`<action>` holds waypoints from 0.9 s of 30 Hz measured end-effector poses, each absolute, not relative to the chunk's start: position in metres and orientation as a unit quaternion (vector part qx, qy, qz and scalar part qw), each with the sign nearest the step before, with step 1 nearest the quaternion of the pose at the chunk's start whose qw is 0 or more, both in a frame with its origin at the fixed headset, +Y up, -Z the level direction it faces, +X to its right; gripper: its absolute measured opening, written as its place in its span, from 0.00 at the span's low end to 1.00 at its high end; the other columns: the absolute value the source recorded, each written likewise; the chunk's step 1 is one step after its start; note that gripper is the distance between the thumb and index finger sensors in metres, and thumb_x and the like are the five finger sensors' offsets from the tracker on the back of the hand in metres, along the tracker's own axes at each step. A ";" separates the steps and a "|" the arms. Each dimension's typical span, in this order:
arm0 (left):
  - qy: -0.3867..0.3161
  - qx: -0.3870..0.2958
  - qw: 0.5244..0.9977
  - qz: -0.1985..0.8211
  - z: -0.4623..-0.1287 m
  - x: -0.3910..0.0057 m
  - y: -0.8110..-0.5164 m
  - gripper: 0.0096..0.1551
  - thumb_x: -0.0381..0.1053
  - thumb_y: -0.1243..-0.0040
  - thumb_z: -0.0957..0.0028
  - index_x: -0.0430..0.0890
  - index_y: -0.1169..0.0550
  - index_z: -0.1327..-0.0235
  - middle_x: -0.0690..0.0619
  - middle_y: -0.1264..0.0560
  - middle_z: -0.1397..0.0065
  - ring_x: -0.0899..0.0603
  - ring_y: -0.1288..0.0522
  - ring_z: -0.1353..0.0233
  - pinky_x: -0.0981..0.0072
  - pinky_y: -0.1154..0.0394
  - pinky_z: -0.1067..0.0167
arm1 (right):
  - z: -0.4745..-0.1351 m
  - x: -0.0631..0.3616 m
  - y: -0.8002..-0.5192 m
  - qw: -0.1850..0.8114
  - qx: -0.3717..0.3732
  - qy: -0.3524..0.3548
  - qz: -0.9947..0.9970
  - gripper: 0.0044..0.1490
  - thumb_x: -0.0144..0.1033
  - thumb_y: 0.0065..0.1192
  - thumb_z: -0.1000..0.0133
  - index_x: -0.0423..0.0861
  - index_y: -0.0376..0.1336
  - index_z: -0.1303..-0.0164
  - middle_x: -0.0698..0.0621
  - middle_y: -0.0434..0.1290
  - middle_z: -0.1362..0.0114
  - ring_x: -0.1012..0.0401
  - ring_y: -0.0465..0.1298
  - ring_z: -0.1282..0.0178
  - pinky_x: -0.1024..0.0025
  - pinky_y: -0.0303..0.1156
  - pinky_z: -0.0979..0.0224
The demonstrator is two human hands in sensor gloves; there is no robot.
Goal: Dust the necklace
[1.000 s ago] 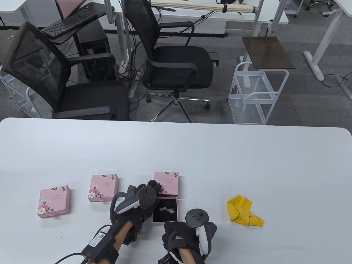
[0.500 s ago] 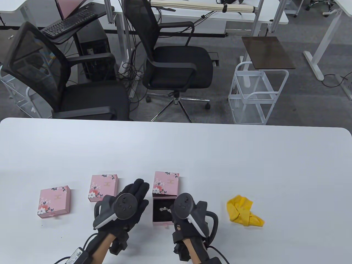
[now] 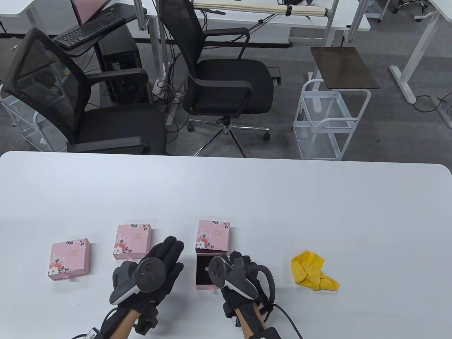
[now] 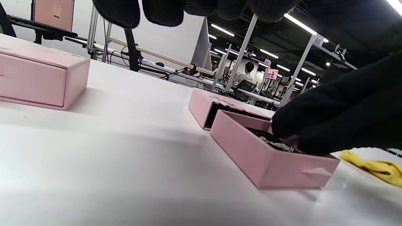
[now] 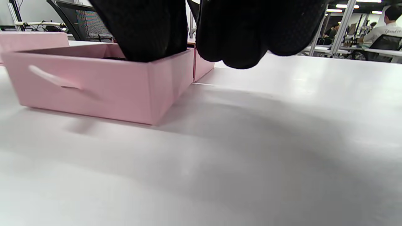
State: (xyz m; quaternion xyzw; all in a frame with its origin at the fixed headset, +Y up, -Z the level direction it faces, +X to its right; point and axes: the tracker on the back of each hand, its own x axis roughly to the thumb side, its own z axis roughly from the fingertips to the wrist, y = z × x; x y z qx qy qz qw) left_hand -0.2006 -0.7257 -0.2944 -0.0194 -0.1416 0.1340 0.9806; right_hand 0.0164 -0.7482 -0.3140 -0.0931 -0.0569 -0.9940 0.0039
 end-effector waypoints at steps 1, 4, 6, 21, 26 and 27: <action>-0.142 -0.020 0.981 0.130 -0.294 -0.200 -0.726 0.34 0.59 0.56 0.35 0.56 0.45 0.16 0.54 0.51 0.10 0.41 0.46 0.15 0.41 0.40 0.23 | -0.314 0.015 -0.750 0.010 -0.095 -0.060 -0.994 0.30 0.37 0.66 0.33 0.45 0.62 0.21 0.31 0.61 0.19 0.36 0.68 0.29 0.39 0.65 0.27; -0.141 -0.022 0.981 0.132 -0.294 -0.200 -0.727 0.34 0.59 0.56 0.35 0.56 0.45 0.16 0.54 0.51 0.10 0.41 0.46 0.15 0.41 0.40 0.23 | -0.313 0.011 -0.753 0.021 -0.092 -0.055 -0.994 0.30 0.37 0.67 0.33 0.44 0.63 0.22 0.32 0.63 0.19 0.36 0.70 0.30 0.40 0.67 0.28; -0.141 -0.021 0.981 0.132 -0.294 -0.200 -0.726 0.35 0.59 0.56 0.35 0.56 0.45 0.16 0.54 0.51 0.10 0.41 0.46 0.15 0.41 0.40 0.23 | -0.312 0.007 -0.754 0.032 -0.091 -0.047 -0.994 0.29 0.36 0.68 0.34 0.43 0.63 0.23 0.32 0.64 0.20 0.37 0.70 0.30 0.40 0.67 0.28; -0.140 -0.010 0.980 0.141 -0.294 -0.202 -0.724 0.35 0.60 0.55 0.36 0.56 0.45 0.16 0.54 0.51 0.10 0.41 0.46 0.16 0.41 0.40 0.23 | -0.316 0.002 -0.759 0.040 -0.088 -0.054 -0.994 0.26 0.35 0.67 0.33 0.42 0.65 0.27 0.30 0.64 0.22 0.37 0.70 0.31 0.42 0.68 0.29; -0.143 -0.009 0.980 0.138 -0.293 -0.201 -0.724 0.35 0.60 0.55 0.35 0.56 0.45 0.16 0.54 0.51 0.10 0.41 0.46 0.16 0.41 0.40 0.23 | -0.315 0.004 -0.758 0.032 -0.088 -0.055 -0.994 0.26 0.35 0.63 0.32 0.42 0.64 0.25 0.30 0.61 0.19 0.36 0.68 0.29 0.41 0.67 0.29; -0.143 -0.009 0.980 0.138 -0.293 -0.201 -0.724 0.35 0.61 0.55 0.36 0.56 0.46 0.16 0.54 0.51 0.10 0.41 0.46 0.16 0.42 0.40 0.23 | -0.315 0.006 -0.758 0.021 -0.086 -0.055 -0.995 0.26 0.35 0.63 0.32 0.42 0.64 0.25 0.30 0.61 0.19 0.35 0.68 0.29 0.41 0.67 0.28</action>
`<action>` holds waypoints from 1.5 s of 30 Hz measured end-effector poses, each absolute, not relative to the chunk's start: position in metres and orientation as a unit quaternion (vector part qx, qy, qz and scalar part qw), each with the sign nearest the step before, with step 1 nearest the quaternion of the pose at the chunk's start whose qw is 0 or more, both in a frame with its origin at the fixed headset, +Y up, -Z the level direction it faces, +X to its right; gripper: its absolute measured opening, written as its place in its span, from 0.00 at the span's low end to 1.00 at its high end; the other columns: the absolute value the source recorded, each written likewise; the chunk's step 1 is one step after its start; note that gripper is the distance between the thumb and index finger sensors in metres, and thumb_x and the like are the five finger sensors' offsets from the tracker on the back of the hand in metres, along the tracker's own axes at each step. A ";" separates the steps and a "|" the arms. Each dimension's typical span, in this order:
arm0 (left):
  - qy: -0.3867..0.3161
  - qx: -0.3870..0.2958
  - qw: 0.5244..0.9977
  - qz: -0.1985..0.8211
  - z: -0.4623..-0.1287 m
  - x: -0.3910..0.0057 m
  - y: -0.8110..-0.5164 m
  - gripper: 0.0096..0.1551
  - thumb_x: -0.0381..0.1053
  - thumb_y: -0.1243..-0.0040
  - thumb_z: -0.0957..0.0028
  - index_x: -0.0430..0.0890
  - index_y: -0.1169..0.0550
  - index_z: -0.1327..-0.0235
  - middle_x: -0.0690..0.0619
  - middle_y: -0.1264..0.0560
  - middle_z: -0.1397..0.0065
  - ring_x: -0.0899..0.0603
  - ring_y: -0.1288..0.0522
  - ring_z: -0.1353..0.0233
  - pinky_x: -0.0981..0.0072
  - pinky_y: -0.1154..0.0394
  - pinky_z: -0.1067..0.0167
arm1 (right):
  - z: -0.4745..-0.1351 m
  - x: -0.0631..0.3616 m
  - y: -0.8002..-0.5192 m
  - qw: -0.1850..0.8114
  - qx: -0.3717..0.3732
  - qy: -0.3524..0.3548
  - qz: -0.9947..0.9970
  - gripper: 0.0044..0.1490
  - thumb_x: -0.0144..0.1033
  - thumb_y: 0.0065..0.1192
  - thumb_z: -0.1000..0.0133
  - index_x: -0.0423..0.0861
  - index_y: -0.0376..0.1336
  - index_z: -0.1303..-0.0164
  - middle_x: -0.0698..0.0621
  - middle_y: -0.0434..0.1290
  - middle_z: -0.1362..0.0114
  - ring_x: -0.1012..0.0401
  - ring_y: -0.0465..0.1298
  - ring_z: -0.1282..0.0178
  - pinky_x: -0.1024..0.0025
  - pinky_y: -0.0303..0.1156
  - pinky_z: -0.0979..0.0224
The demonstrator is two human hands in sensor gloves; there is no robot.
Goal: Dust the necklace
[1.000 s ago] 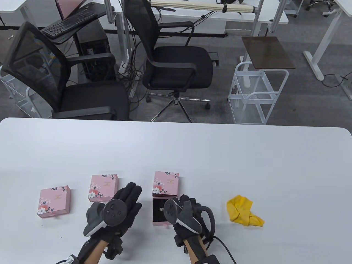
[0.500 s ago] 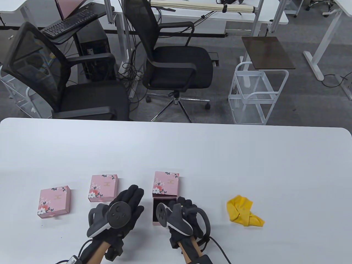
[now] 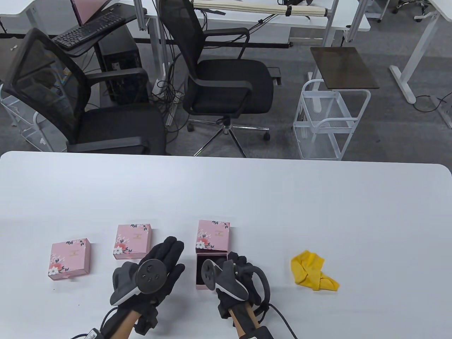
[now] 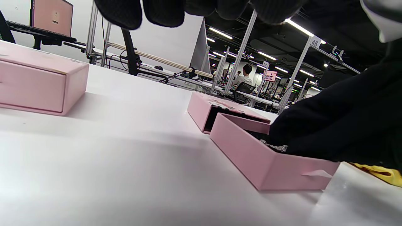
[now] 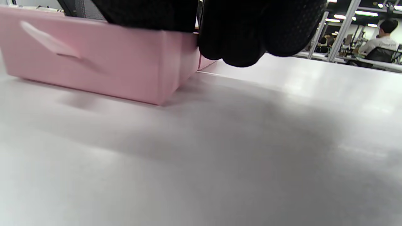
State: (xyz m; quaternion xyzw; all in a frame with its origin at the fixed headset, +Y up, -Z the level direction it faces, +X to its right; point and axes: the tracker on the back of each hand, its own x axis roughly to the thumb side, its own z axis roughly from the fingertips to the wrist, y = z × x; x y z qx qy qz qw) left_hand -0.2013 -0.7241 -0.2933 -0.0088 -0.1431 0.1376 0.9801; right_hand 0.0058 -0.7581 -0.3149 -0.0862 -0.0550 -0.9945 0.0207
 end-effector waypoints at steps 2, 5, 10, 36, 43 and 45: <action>-0.143 -0.007 0.980 0.137 -0.293 -0.201 -0.724 0.35 0.60 0.55 0.35 0.56 0.45 0.16 0.54 0.51 0.10 0.41 0.46 0.16 0.42 0.40 0.23 | -0.315 0.009 -0.757 0.008 -0.086 -0.053 -0.995 0.26 0.35 0.63 0.32 0.43 0.64 0.25 0.29 0.59 0.18 0.35 0.67 0.28 0.41 0.66 0.28; -0.143 -0.004 0.979 0.141 -0.293 -0.202 -0.724 0.35 0.60 0.55 0.36 0.56 0.46 0.15 0.54 0.51 0.10 0.41 0.46 0.16 0.42 0.40 0.23 | -0.314 0.015 -0.750 -0.023 -0.086 -0.038 -0.995 0.26 0.35 0.62 0.32 0.44 0.63 0.24 0.30 0.59 0.18 0.35 0.67 0.28 0.41 0.66 0.28; -0.147 -0.005 0.978 0.146 -0.293 -0.202 -0.724 0.36 0.61 0.55 0.36 0.56 0.46 0.15 0.54 0.51 0.10 0.41 0.46 0.15 0.42 0.40 0.23 | -0.313 0.023 -0.731 -0.103 -0.089 -0.015 -0.991 0.26 0.34 0.60 0.33 0.43 0.62 0.24 0.33 0.66 0.22 0.38 0.72 0.31 0.43 0.68 0.30; -0.165 0.034 0.901 0.399 -0.299 -0.188 -0.665 0.38 0.62 0.37 0.42 0.49 0.31 0.20 0.47 0.26 0.20 0.41 0.25 0.26 0.46 0.26 0.32 | -0.293 0.018 -0.612 -0.338 -0.210 0.089 -0.913 0.27 0.33 0.59 0.32 0.41 0.61 0.24 0.36 0.71 0.28 0.43 0.75 0.38 0.46 0.71 0.32; -0.190 0.033 0.905 0.378 -0.308 -0.191 -0.641 0.20 0.59 0.34 0.42 0.52 0.14 0.43 0.54 0.09 0.47 0.50 0.13 0.47 0.55 0.16 0.50 | -0.288 0.026 -0.604 -0.339 -0.200 0.119 -0.912 0.27 0.34 0.59 0.32 0.41 0.61 0.24 0.36 0.72 0.30 0.43 0.76 0.39 0.47 0.71 0.33; -0.215 -0.003 0.889 0.404 -0.310 -0.196 -0.639 0.20 0.59 0.35 0.42 0.52 0.14 0.43 0.54 0.10 0.47 0.50 0.13 0.47 0.56 0.16 0.49 | -0.291 0.030 -0.606 -0.346 -0.191 0.115 -0.912 0.27 0.33 0.59 0.32 0.41 0.61 0.24 0.36 0.72 0.30 0.43 0.76 0.39 0.47 0.71 0.33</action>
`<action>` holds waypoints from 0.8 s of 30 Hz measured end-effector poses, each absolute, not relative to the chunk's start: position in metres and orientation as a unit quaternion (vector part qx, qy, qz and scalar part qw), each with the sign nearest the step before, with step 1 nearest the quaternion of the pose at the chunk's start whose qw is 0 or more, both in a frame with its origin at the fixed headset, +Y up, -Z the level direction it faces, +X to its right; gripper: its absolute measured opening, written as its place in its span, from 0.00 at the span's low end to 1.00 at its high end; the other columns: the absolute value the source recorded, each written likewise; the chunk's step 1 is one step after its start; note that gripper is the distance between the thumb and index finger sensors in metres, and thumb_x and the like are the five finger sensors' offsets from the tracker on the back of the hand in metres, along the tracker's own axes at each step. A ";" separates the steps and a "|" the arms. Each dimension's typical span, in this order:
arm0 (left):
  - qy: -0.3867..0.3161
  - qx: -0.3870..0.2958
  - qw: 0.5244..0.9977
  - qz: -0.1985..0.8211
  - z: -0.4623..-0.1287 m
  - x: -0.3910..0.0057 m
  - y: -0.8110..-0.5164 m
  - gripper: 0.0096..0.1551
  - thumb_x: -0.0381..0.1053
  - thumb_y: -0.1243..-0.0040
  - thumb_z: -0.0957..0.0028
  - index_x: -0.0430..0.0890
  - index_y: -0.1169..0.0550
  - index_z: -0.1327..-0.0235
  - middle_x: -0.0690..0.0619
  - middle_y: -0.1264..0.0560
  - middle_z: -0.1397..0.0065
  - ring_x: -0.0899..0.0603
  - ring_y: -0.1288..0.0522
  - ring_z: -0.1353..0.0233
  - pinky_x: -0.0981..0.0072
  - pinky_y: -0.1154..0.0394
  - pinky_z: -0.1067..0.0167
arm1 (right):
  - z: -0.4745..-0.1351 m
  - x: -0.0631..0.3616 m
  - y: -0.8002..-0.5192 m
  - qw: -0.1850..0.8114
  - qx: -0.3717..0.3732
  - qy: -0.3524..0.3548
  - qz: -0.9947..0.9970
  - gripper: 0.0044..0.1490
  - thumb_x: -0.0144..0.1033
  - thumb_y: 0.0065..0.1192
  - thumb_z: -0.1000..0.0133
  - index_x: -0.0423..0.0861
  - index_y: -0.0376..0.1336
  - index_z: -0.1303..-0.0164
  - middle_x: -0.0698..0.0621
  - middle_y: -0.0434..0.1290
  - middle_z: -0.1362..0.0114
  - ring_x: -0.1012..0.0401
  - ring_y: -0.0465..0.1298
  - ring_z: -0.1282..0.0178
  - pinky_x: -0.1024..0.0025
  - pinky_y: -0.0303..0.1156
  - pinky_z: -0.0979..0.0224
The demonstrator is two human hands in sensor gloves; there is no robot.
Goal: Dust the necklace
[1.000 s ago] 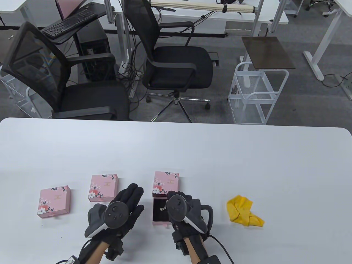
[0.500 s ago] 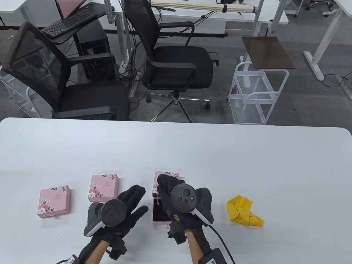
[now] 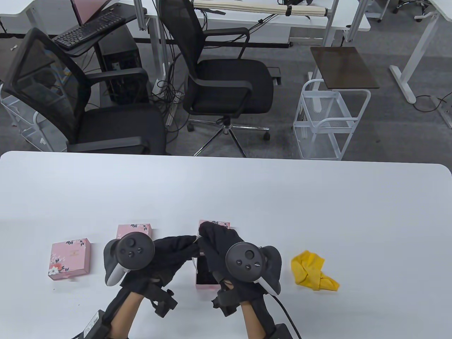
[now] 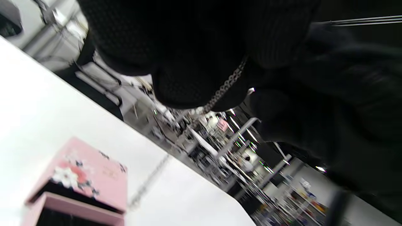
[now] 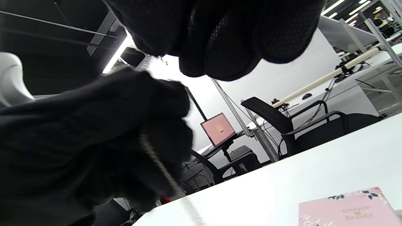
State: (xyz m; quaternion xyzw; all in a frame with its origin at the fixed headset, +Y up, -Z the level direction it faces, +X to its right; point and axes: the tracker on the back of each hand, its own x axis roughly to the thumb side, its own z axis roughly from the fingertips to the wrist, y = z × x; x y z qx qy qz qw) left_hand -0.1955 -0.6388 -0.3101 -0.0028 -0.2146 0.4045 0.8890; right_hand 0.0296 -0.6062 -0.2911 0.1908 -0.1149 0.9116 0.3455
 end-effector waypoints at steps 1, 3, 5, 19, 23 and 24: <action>-0.226 -0.022 0.877 0.424 -0.311 -0.198 -0.639 0.20 0.59 0.35 0.41 0.52 0.14 0.42 0.54 0.10 0.47 0.50 0.13 0.46 0.55 0.17 0.49 | -0.293 0.031 -0.608 0.348 0.190 -0.111 0.911 0.27 0.33 0.59 0.32 0.40 0.61 0.24 0.36 0.72 0.30 0.43 0.76 0.40 0.47 0.71 0.33; -0.236 -0.049 0.854 0.461 -0.312 -0.201 -0.640 0.20 0.59 0.35 0.40 0.51 0.14 0.42 0.55 0.10 0.47 0.50 0.14 0.46 0.56 0.17 0.49 | -0.295 0.031 -0.611 0.353 0.191 -0.099 0.910 0.27 0.34 0.59 0.32 0.40 0.61 0.24 0.36 0.72 0.30 0.43 0.76 0.40 0.46 0.71 0.33; -0.245 -0.067 0.835 0.487 -0.312 -0.204 -0.641 0.20 0.59 0.36 0.40 0.52 0.14 0.42 0.55 0.10 0.47 0.50 0.14 0.46 0.56 0.17 0.49 | -0.296 0.030 -0.613 0.353 0.188 -0.092 0.912 0.26 0.33 0.59 0.32 0.40 0.61 0.24 0.36 0.72 0.30 0.43 0.76 0.39 0.46 0.71 0.33; -0.228 -0.081 0.763 0.599 -0.309 -0.208 -0.640 0.20 0.58 0.36 0.39 0.51 0.15 0.41 0.55 0.11 0.47 0.50 0.14 0.47 0.56 0.18 0.49 | -0.304 0.025 -0.626 0.322 0.165 -0.074 0.929 0.26 0.36 0.58 0.31 0.40 0.61 0.25 0.36 0.72 0.30 0.43 0.76 0.40 0.46 0.71 0.33; -0.218 -0.083 0.759 0.608 -0.310 -0.207 -0.643 0.20 0.58 0.36 0.38 0.50 0.16 0.40 0.55 0.11 0.47 0.50 0.14 0.46 0.55 0.18 0.49 | -0.307 0.024 -0.631 0.329 0.162 -0.058 0.929 0.26 0.37 0.58 0.31 0.40 0.61 0.26 0.36 0.73 0.31 0.43 0.76 0.40 0.46 0.71 0.33; -0.219 -0.082 0.759 0.608 -0.310 -0.207 -0.643 0.20 0.58 0.36 0.38 0.50 0.16 0.40 0.55 0.11 0.47 0.50 0.14 0.46 0.55 0.18 0.49 | -0.307 0.024 -0.632 0.328 0.161 -0.056 0.929 0.26 0.38 0.58 0.31 0.40 0.62 0.26 0.37 0.73 0.31 0.43 0.76 0.40 0.46 0.71 0.33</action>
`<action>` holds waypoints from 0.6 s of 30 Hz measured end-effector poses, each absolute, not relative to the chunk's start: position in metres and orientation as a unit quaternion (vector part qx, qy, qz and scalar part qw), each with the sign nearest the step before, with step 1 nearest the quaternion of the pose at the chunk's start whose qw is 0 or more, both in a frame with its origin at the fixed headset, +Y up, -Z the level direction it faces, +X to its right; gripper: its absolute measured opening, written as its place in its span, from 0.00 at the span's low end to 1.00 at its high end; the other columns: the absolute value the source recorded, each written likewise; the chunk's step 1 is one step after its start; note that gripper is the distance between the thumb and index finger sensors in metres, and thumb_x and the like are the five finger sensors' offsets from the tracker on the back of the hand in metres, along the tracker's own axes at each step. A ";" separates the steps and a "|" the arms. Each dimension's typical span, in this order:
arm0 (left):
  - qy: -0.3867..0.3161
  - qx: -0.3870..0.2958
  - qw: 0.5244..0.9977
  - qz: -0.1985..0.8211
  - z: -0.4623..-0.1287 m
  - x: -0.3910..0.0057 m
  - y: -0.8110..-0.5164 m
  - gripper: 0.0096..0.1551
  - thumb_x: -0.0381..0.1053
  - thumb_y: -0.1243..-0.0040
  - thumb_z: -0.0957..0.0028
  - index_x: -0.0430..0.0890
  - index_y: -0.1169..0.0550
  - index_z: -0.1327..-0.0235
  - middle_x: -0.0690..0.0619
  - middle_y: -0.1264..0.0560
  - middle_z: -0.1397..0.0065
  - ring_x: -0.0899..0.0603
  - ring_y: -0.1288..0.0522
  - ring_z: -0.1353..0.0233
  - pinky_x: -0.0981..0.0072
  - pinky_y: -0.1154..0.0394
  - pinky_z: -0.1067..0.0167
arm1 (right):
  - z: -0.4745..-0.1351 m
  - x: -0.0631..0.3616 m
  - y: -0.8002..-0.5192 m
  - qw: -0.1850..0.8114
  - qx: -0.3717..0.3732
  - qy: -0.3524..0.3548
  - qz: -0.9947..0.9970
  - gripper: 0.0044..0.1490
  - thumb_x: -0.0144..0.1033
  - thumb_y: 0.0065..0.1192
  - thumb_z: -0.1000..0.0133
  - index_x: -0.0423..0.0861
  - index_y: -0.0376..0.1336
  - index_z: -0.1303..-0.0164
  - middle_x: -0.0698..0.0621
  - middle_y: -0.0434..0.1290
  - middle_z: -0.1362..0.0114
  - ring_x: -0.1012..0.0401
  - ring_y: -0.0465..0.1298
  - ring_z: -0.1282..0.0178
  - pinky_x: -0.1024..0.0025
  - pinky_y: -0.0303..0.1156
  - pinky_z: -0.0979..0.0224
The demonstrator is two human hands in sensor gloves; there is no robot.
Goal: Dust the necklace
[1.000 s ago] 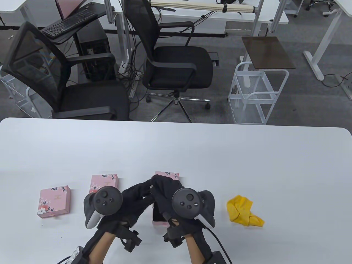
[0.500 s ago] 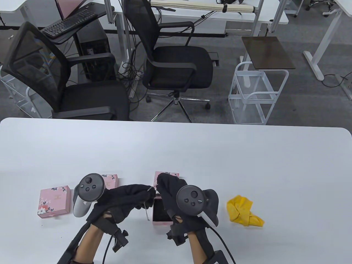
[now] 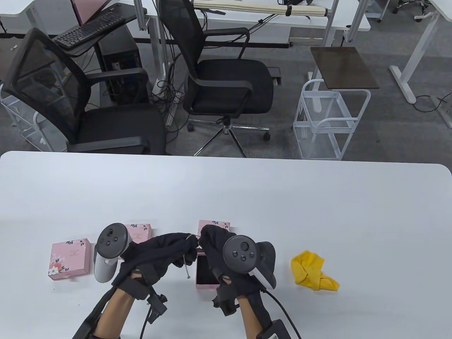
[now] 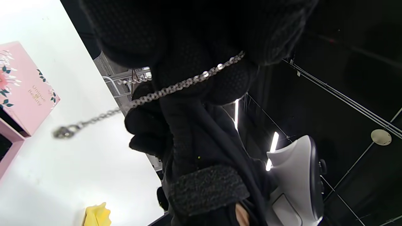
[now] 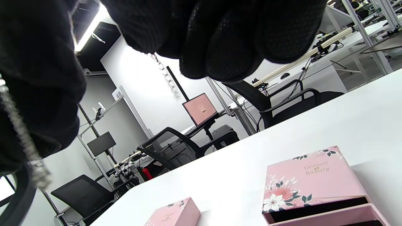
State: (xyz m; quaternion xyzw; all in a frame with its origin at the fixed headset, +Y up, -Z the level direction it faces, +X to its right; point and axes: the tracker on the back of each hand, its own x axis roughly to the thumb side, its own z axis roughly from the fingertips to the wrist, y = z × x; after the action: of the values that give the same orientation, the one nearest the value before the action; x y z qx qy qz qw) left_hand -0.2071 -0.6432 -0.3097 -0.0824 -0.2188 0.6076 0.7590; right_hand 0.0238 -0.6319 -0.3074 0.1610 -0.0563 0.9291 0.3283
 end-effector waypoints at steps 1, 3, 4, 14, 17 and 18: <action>-0.220 -0.083 0.759 0.607 -0.310 -0.207 -0.643 0.20 0.58 0.36 0.38 0.50 0.16 0.40 0.55 0.11 0.47 0.50 0.14 0.47 0.56 0.18 0.49 | -0.308 0.024 -0.633 0.327 0.160 -0.054 0.930 0.26 0.39 0.57 0.31 0.40 0.62 0.26 0.36 0.73 0.31 0.43 0.76 0.40 0.46 0.71 0.34; -0.220 -0.083 0.759 0.607 -0.309 -0.207 -0.642 0.20 0.58 0.36 0.38 0.50 0.16 0.40 0.55 0.11 0.47 0.50 0.14 0.47 0.55 0.18 0.49 | -0.309 0.026 -0.634 0.331 0.156 -0.051 0.929 0.26 0.39 0.57 0.31 0.40 0.62 0.26 0.37 0.73 0.31 0.43 0.76 0.41 0.46 0.71 0.34; -0.221 -0.082 0.758 0.607 -0.309 -0.207 -0.642 0.20 0.58 0.36 0.38 0.50 0.15 0.41 0.55 0.11 0.47 0.50 0.14 0.47 0.56 0.18 0.49 | -0.310 0.027 -0.634 0.335 0.153 -0.051 0.928 0.25 0.39 0.56 0.30 0.40 0.62 0.27 0.36 0.73 0.31 0.43 0.76 0.41 0.46 0.71 0.34; -0.200 -0.098 0.733 0.643 -0.310 -0.207 -0.647 0.20 0.58 0.36 0.38 0.51 0.16 0.40 0.55 0.11 0.47 0.50 0.15 0.46 0.56 0.18 0.49 | -0.314 0.030 -0.640 0.327 0.135 -0.032 0.935 0.25 0.38 0.57 0.29 0.40 0.62 0.26 0.35 0.72 0.30 0.41 0.76 0.39 0.45 0.71 0.33; -0.189 -0.092 0.732 0.648 -0.310 -0.208 -0.647 0.19 0.58 0.36 0.38 0.51 0.16 0.40 0.55 0.11 0.46 0.50 0.15 0.46 0.56 0.18 0.49 | -0.314 0.030 -0.639 0.312 0.124 -0.031 0.941 0.25 0.37 0.57 0.29 0.40 0.62 0.26 0.35 0.72 0.29 0.41 0.76 0.39 0.45 0.71 0.33; -0.185 -0.089 0.733 0.649 -0.310 -0.208 -0.647 0.19 0.58 0.37 0.38 0.52 0.16 0.39 0.55 0.12 0.46 0.50 0.15 0.46 0.56 0.18 0.49 | -0.313 0.030 -0.639 0.313 0.123 -0.034 0.941 0.25 0.37 0.57 0.30 0.40 0.62 0.26 0.35 0.72 0.30 0.41 0.76 0.39 0.45 0.71 0.33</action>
State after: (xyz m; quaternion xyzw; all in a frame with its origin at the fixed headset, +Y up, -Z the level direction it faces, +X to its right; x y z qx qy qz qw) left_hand -0.2084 -0.6470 -0.3096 -0.0891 -0.1852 0.6486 0.7329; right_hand 0.0301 -0.6386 -0.3132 0.1226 -0.0336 0.9412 0.3129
